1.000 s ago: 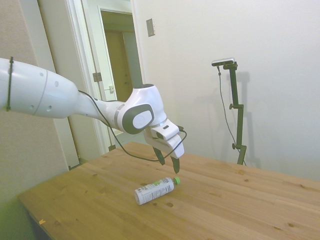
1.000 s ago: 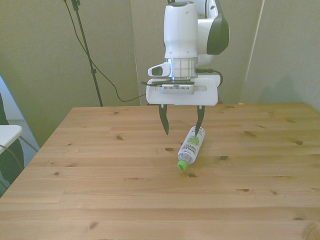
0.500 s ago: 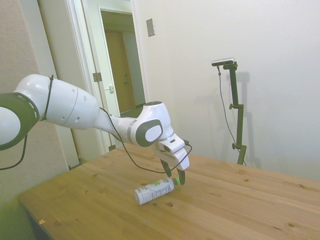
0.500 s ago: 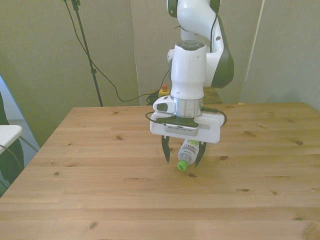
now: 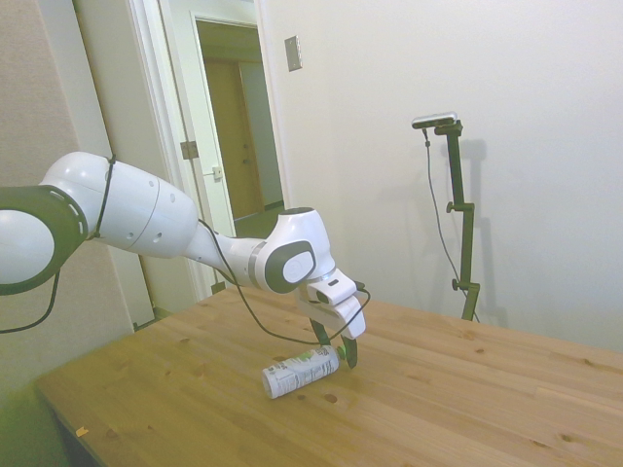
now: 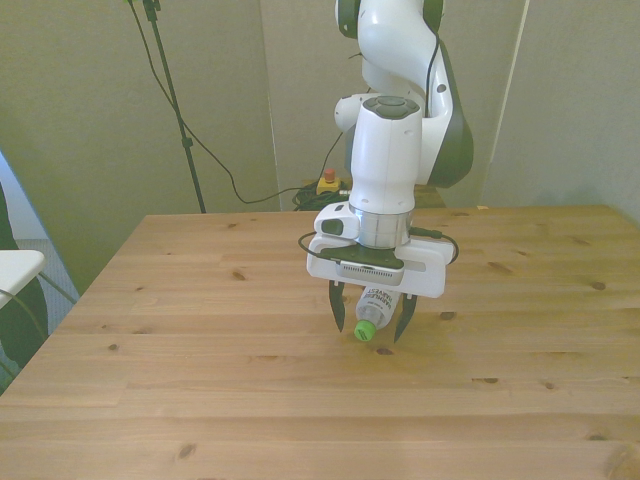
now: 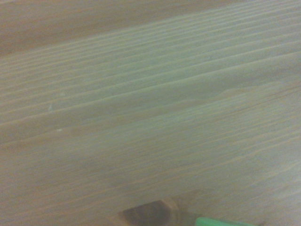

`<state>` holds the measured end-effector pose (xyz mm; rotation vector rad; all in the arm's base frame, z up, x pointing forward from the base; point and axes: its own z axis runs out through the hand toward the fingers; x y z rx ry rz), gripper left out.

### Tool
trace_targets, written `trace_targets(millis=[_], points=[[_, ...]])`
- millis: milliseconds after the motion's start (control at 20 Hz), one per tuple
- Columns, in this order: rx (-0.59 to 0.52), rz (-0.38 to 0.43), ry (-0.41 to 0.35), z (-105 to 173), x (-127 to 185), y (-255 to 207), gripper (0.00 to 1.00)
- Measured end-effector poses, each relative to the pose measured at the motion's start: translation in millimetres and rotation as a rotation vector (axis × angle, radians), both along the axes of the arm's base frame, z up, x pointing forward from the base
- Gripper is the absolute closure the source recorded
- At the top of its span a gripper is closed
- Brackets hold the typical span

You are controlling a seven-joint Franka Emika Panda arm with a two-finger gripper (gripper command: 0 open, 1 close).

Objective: Stand the water bottle

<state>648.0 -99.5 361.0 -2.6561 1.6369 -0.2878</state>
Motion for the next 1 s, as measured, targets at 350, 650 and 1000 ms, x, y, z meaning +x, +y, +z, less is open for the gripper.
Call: trace_targets(millis=[350,650,1000], points=[[0.0,0.001,0.003,-1.7,0.1,0.4,1.0],[0.01,-0.006,0.01,-3.1,0.3,0.6,1.0],[0.034,-0.032,0.02,-1.5,3.1,-4.5,1.0]])
